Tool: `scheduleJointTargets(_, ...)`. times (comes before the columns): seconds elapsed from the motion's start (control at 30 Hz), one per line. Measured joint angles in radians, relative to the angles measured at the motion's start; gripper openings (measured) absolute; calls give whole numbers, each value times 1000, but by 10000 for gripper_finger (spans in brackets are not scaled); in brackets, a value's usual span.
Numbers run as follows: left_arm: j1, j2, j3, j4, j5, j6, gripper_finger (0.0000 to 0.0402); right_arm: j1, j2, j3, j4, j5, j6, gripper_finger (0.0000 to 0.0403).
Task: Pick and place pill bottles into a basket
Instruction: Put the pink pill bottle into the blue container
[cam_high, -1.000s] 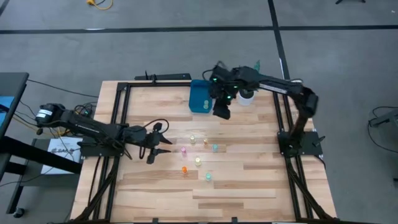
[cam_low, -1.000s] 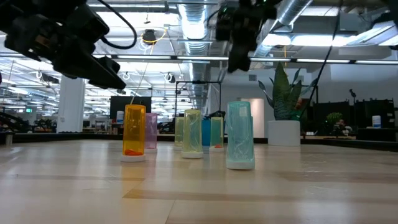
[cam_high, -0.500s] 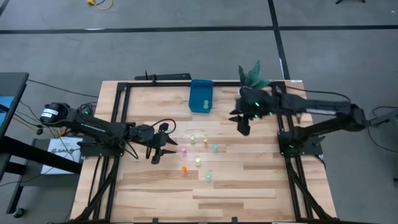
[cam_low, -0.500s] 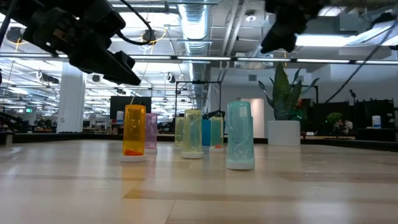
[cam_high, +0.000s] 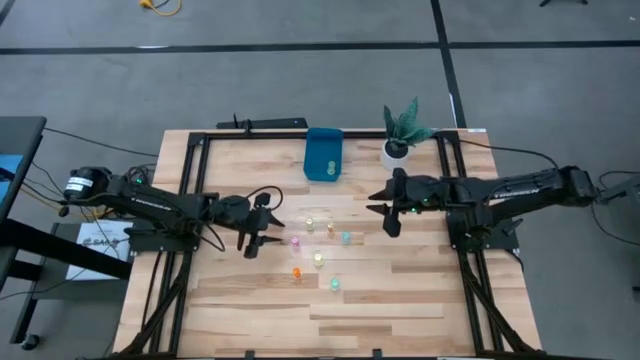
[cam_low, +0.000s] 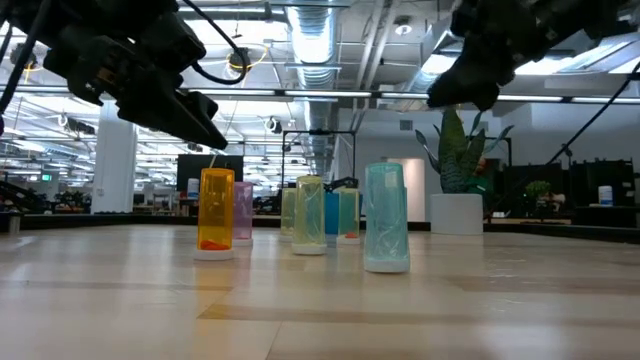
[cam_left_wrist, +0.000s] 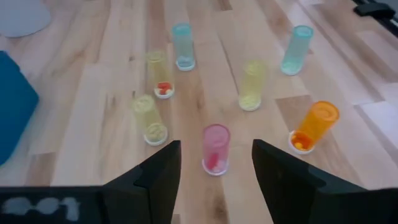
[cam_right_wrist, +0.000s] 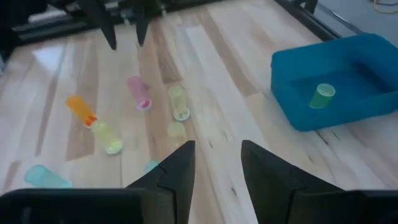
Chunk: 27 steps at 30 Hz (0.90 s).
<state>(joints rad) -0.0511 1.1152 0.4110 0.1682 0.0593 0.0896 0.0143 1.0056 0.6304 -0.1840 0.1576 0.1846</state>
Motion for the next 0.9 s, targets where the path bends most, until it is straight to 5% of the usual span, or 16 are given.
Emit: scheduleJointTargets(0.9, 16, 344, 13, 209, 22, 20, 216, 0, 62, 0, 17, 2, 28, 123)
